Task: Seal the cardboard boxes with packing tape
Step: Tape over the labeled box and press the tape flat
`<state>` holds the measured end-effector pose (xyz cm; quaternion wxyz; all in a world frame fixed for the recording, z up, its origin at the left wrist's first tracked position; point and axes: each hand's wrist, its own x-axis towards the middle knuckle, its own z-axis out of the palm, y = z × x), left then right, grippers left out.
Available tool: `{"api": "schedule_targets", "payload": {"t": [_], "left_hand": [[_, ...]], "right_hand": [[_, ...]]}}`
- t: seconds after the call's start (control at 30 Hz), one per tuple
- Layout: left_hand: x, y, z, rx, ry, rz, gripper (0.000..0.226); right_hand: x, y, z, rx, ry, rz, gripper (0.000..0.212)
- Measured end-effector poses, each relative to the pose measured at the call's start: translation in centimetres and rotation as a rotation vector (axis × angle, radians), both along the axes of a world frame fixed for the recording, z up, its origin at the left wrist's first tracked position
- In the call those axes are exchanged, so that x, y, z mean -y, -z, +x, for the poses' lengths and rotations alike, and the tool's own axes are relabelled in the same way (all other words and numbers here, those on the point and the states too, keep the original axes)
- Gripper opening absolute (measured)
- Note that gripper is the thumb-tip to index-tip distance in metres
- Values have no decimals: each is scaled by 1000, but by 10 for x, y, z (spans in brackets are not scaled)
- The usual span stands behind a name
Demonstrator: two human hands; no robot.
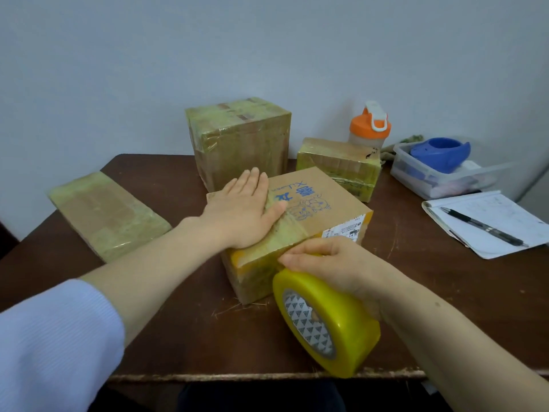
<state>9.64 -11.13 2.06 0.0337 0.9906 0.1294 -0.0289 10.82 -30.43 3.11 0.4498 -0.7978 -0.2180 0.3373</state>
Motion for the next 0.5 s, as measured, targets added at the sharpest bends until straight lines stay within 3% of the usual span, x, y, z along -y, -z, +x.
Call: {"api": "schedule_targets", "payload": {"t": [0.13,0.27,0.33,0.5], "left_hand": [[15,8,-10,3,153,-99,87],[22,8,-24,-36,342,-285,63],[14,-3,-28,-69,329,-376,67],[3,-6,-44,-178,458,-86,109]], "right_hand": [[-2,1,1,-15,16,-8,19],[-3,2,1,-19,2,-4,19],[-3,2,1,-14,-6,-3,22],[1,0,-1,-38,-41,3,30]]}}
